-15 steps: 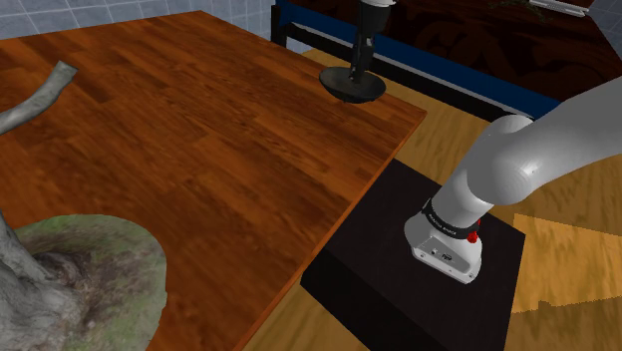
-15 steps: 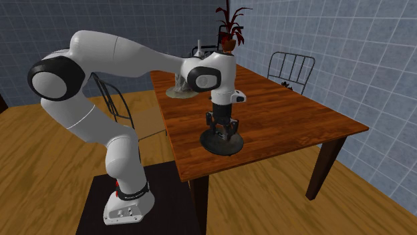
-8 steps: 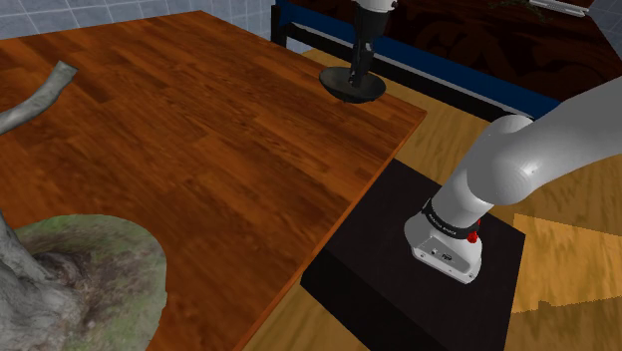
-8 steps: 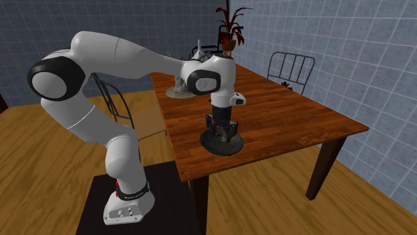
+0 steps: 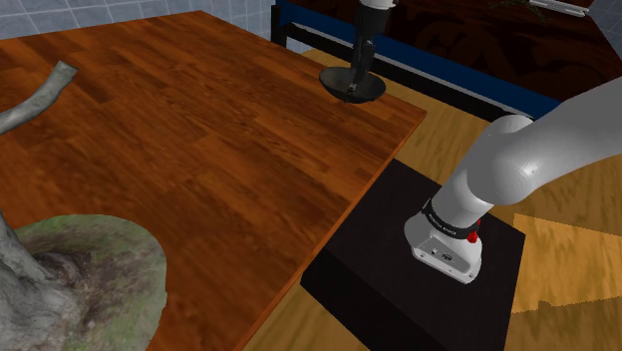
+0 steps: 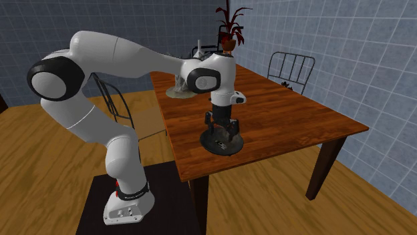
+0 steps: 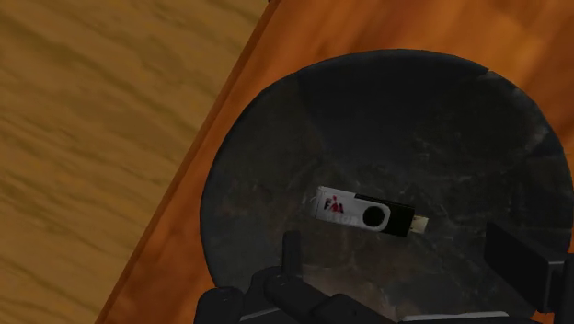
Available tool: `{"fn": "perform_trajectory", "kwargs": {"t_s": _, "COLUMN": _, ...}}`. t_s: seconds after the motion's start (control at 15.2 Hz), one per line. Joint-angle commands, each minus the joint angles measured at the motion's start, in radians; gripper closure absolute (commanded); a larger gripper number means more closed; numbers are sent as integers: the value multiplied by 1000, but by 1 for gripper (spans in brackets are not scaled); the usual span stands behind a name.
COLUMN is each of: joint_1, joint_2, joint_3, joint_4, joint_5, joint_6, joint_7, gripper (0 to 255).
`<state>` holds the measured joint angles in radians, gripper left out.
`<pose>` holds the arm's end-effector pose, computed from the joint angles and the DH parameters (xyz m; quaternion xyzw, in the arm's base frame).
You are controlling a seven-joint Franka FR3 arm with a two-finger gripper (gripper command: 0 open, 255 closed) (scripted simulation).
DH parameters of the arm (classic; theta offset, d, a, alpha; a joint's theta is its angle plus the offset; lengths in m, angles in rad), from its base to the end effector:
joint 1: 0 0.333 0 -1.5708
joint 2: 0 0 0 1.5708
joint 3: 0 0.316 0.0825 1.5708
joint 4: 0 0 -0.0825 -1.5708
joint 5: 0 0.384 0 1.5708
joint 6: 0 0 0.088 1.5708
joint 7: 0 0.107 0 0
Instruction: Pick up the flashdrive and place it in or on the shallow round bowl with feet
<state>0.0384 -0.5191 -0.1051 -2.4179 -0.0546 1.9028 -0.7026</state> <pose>0.3926 -0.0332 0.4948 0.9448 0.3275 0.0010 0.0002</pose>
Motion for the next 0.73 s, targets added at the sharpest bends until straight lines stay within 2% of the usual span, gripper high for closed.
{"fn": "perform_trajectory", "kwargs": {"t_s": 0.0, "joint_1": 1, "joint_2": -6, "joint_3": 3, "joint_4": 48, "joint_5": 2, "joint_6": -54, "joint_7": 1, "gripper": 0}}
{"fn": "perform_trajectory", "kwargs": {"t_s": 0.13, "joint_1": 2, "joint_2": -9, "joint_3": 5, "joint_4": 106, "joint_5": 4, "joint_6": -115, "joint_7": 0, "gripper": 0}}
{"fn": "perform_trajectory", "kwargs": {"t_s": 0.66, "joint_1": 2, "joint_2": -9, "joint_3": 5, "joint_4": 106, "joint_5": 4, "joint_6": -115, "joint_7": 0, "gripper": 0}}
